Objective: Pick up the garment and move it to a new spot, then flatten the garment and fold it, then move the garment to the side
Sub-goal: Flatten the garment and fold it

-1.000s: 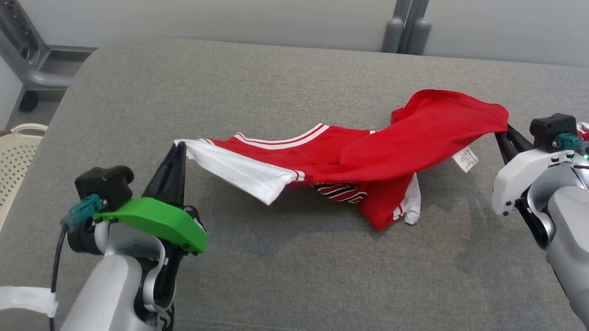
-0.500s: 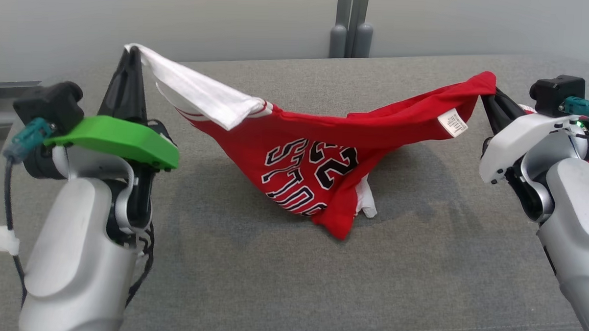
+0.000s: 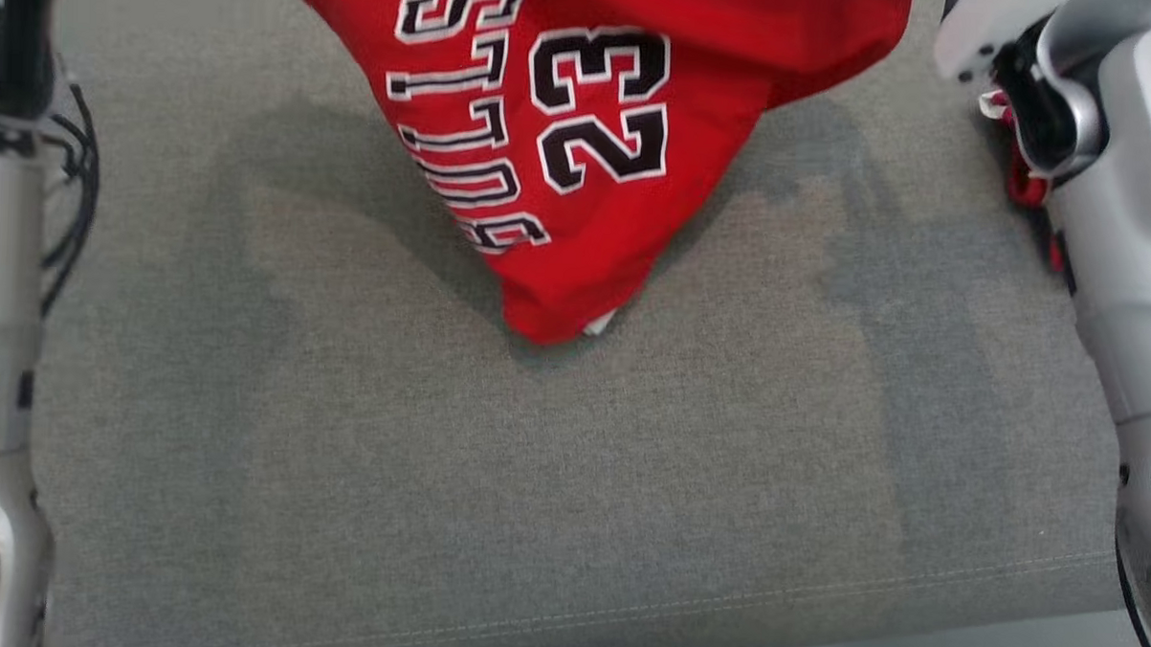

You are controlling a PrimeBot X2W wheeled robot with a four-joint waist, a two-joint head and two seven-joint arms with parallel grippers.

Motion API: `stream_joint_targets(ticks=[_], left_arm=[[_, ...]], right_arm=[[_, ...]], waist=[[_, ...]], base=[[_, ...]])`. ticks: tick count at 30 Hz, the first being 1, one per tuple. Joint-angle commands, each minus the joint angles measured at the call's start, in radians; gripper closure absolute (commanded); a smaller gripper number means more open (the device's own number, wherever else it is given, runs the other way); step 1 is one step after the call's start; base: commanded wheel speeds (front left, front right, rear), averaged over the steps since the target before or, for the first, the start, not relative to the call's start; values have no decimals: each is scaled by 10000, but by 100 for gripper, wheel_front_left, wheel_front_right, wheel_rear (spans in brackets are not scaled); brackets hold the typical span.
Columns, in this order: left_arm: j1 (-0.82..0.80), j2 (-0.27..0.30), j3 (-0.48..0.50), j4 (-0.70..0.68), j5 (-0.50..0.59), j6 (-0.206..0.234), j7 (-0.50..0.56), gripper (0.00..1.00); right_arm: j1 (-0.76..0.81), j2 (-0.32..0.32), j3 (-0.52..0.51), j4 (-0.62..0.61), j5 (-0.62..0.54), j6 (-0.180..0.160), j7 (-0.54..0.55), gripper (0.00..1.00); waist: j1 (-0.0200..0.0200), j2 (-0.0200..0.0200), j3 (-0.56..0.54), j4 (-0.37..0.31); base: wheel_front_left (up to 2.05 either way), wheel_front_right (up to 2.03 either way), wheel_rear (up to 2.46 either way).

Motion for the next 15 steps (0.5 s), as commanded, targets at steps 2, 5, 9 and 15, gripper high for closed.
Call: stream_joint_targets(ticks=[2,5,9,15], left_arm=[[-781,172,154,51,-121,-70,6,100],[-2065,364,391,248,-220,-127,0,100],[-3675,558,669,389,-199,-156,-352,100],[-5054,413,1025,514,-284,-259,-1672,100]], right_arm=[[-651,18,-227,208,-277,-10,-175,100],[-1804,288,-718,755,-699,-10,-489,100],[-3240,490,-1585,1365,-1577,-13,-1274,100],[-4606,792,-2904,1830,-3111,-14,-2593,100]], waist=[[-1,0,1685,-521],[-1,0,2291,-615],[-1,0,2845,-744],[-1,0,3151,-742]], base=[[0,0,0],[0,0,0],[0,0,0],[0,0,0]])
